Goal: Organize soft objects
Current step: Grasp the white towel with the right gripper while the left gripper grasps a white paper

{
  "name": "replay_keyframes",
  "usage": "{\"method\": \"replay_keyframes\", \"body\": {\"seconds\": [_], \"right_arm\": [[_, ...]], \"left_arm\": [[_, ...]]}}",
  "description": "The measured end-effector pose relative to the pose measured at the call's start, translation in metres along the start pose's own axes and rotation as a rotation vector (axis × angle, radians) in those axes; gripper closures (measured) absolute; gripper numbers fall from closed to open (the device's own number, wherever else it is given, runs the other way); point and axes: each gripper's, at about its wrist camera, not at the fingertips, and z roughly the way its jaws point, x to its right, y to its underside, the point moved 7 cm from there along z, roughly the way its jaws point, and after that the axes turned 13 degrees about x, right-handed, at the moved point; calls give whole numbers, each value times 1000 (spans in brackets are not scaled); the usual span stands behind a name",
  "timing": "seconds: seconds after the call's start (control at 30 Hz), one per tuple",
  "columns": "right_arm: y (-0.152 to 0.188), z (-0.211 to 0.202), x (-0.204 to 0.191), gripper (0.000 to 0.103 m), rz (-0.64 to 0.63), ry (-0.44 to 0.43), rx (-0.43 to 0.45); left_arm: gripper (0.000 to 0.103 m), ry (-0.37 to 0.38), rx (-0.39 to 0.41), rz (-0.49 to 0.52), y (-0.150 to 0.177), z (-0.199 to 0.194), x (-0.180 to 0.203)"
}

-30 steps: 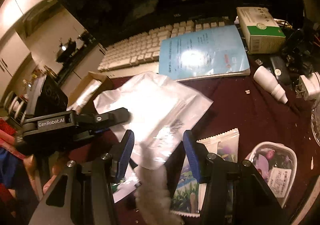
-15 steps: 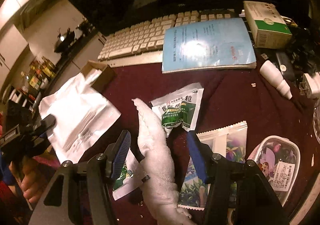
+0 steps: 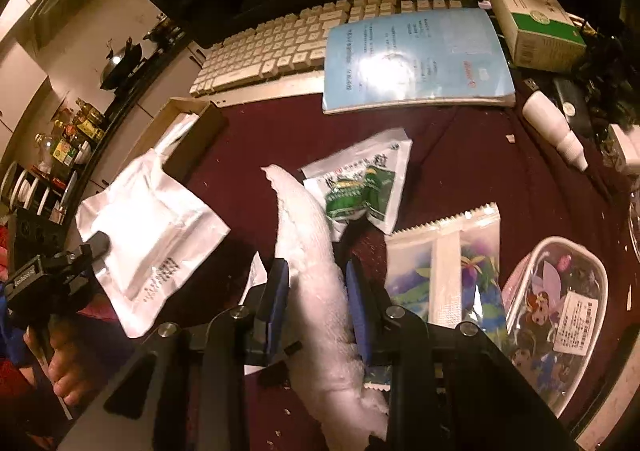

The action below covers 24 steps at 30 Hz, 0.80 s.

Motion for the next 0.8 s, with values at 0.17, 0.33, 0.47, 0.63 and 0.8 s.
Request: {"method": "replay_keyframes", "body": {"seconds": [0.17,0.33,0.47,0.63,0.8], "right_arm": [[2,2,-8,74,-28,-2,-9],[5,1,-15,73,-66,-1,-12],[7,11,-11,58,-72,7,-45],[11,11,-18,73,-81,-25,-52],[11,-2,-22,75,-65,-39,-5]], "left_arm": [[95,-14,-24,-9,5,6,-6],[95,-29,-26,3,7,7,-8],[95,-28,-33,-1,9,8,-9],[95,-26,-33,5,10,7,-9],[95,-2,-37,-20,12,5,-10]]}}
